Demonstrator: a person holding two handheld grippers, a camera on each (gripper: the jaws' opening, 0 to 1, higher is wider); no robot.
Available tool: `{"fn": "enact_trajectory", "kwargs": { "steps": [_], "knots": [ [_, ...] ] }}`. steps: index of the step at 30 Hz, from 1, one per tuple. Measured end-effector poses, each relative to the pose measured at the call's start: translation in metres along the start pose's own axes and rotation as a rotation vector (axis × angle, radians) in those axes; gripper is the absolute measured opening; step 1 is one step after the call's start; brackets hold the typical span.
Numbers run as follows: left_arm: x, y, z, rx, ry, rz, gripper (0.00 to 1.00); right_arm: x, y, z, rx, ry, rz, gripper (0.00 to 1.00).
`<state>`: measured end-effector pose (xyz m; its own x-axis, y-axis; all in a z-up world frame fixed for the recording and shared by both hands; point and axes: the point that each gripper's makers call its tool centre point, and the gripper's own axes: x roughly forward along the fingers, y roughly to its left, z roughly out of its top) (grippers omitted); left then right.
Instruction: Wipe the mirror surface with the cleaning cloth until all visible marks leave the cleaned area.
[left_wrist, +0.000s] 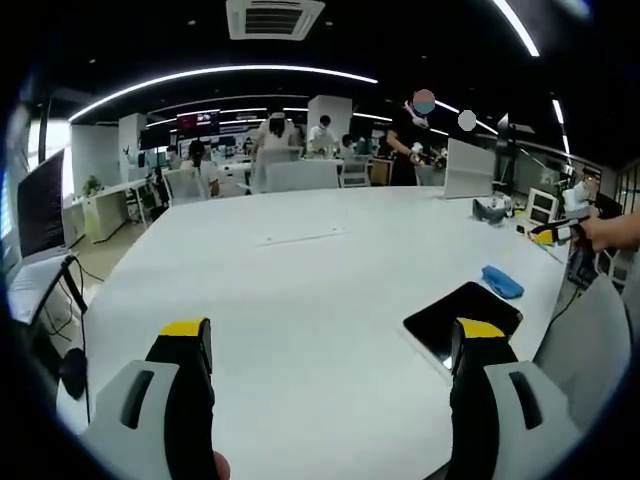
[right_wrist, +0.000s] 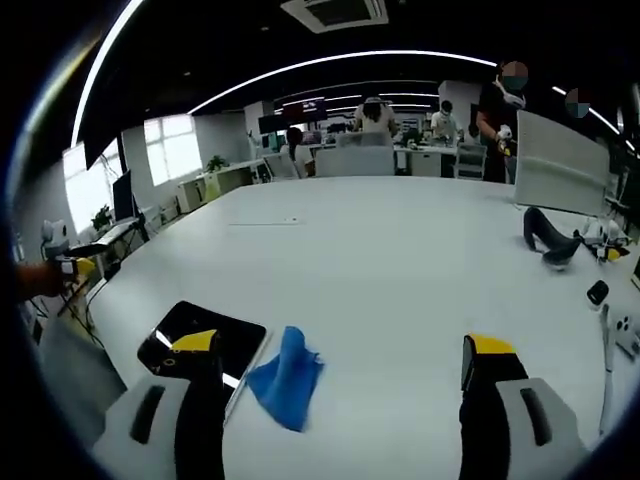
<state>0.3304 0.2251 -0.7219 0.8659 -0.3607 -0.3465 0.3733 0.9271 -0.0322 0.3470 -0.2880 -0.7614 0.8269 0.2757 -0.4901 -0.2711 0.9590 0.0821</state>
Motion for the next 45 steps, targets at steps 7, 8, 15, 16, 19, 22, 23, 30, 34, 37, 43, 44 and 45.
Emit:
{"fn": "enact_trajectory", "kwargs": {
  "steps": [7, 8, 15, 16, 19, 22, 23, 30, 34, 37, 43, 44, 45],
  "knots": [
    [0.001, 0.0, 0.0, 0.001, -0.001, 0.0, 0.99, 0.001, -0.001, -0.002, 0.013, 0.0, 0.002, 0.98],
    [0.001, 0.0, 0.0, 0.002, 0.0, -0.001, 0.99, 0.001, -0.001, -0.002, 0.015, 0.0, 0.002, 0.98],
    [0.001, -0.002, -0.002, 0.003, 0.004, -0.004, 0.99, 0.0, 0.001, -0.006, 0.022, 0.002, 0.002, 0.98],
    [0.001, -0.002, -0.002, 0.003, 0.004, -0.004, 0.99, 0.0, 0.001, -0.006, 0.021, 0.002, 0.002, 0.98],
    [0.001, -0.002, -0.002, 0.003, 0.004, -0.004, 0.99, 0.0, 0.001, -0.006, 0.019, -0.001, 0.004, 0.98],
    [0.0, -0.002, -0.002, 0.003, 0.003, -0.001, 0.99, 0.0, 0.001, -0.005, 0.015, -0.005, 0.002, 0.98],
    [-0.001, -0.001, -0.002, 0.002, 0.003, 0.0, 0.99, 0.0, 0.001, -0.005, 0.015, -0.006, 0.002, 0.98],
    [-0.002, -0.001, -0.003, -0.001, 0.001, 0.004, 0.99, 0.0, 0.002, -0.006, 0.011, -0.006, 0.002, 0.98],
    [-0.002, -0.003, -0.004, -0.004, 0.002, 0.001, 0.99, -0.001, 0.003, -0.007, 0.006, -0.004, 0.0, 0.98],
    [-0.002, -0.003, -0.006, -0.004, 0.003, -0.001, 0.99, -0.001, 0.001, -0.008, -0.005, 0.001, -0.002, 0.98],
    [-0.004, -0.004, -0.007, -0.009, 0.006, -0.003, 0.99, -0.002, 0.001, -0.014, -0.03, 0.023, 0.006, 0.98],
    [-0.004, -0.004, -0.007, -0.009, 0.006, -0.003, 0.99, -0.002, 0.001, -0.014, -0.031, 0.025, 0.009, 0.98],
    [-0.005, -0.004, -0.007, -0.01, 0.006, -0.002, 0.99, -0.002, 0.001, -0.014, -0.035, 0.025, 0.01, 0.98]
  ]
}}
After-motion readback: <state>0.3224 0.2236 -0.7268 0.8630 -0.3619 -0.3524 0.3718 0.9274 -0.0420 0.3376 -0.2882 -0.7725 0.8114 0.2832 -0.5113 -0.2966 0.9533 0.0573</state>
